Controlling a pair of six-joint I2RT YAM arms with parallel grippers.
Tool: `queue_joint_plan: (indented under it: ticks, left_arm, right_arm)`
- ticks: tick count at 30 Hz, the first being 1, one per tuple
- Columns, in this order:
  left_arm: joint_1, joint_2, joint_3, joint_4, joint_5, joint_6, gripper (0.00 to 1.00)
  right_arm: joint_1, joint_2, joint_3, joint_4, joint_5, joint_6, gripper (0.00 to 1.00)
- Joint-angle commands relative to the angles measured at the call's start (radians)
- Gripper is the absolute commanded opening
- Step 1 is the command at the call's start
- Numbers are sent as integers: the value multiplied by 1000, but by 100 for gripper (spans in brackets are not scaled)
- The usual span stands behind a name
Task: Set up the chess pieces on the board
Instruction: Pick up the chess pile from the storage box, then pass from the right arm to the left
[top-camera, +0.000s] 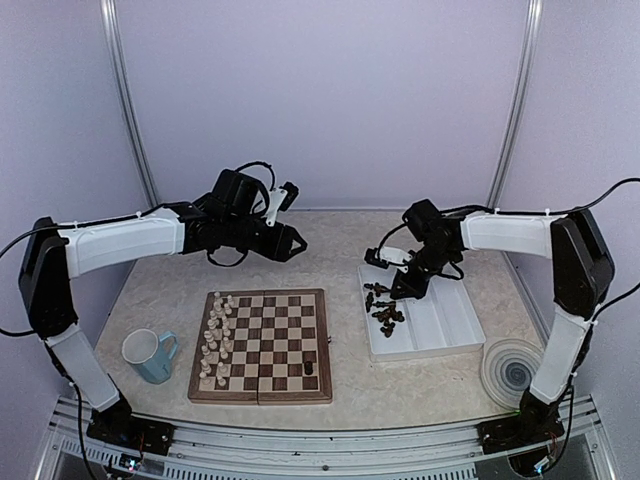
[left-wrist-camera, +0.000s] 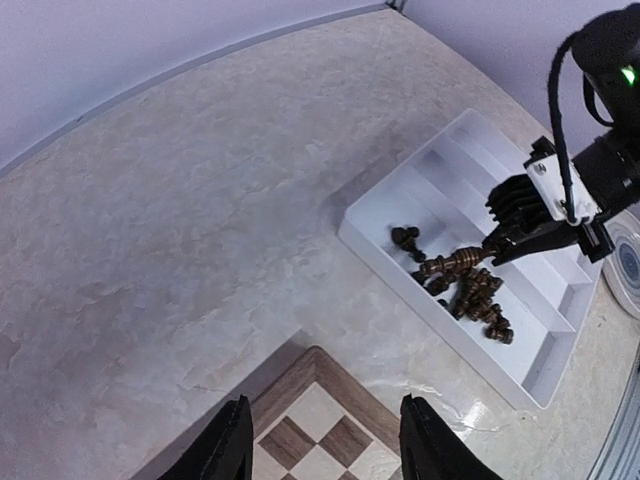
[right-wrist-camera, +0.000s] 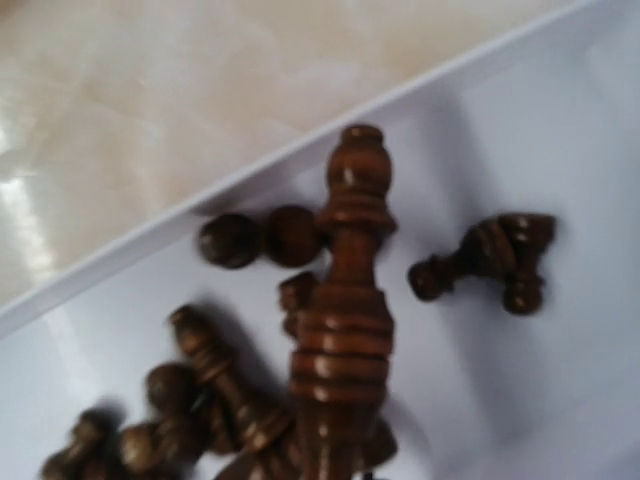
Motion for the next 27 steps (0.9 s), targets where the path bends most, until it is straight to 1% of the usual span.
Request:
queue_joint_plan:
  ticks: [1,4,6,8,10,14,17,20,21,24,27]
  left_arm:
    - [-70,6,-47,105,151,89,51]
    - [-116,-13,-96,193,223,107,51]
    - [-138,-17,-114,250,265,83,51]
    - [-150,-8,-114,310,289,42,51]
    - [-157,19,-105,345,293,6,51]
    - [-169,68,-102,434,245,-76,53]
    - [-168,112,-102,530,291,-148,54]
    - [-161,179,-85,634,399,-279,53]
    - [-155,200,-90,711,455,-340,53]
    - [-144,249,-107,866,523,-503,52]
    - [-133,282,-117,946,552,-592,51]
  right_arm:
    - [-15,-113,-36,2,-68,-16,8]
    - [-17,-167,-45,-3,-122,-35,8]
    - [-17,-203,-46,-5,-158,-50,8]
    - [-17,-219,-41,-16,-161,-51,8]
    - [-16,-227,-34,-37,-165,-56,8]
    - [-17,-277,-74,-32,-184,-69,8]
    - [-17,-318,-107,-25,-224,-77,8]
    - [-16,-359,-132,-20,-276,-87,8]
    - [-16,-372,-140,-16,-294,-88,8]
    - [-16,-401,-156,-10,-312,-90,9]
    - [-16,-415,-166,-7,-314,-91,9]
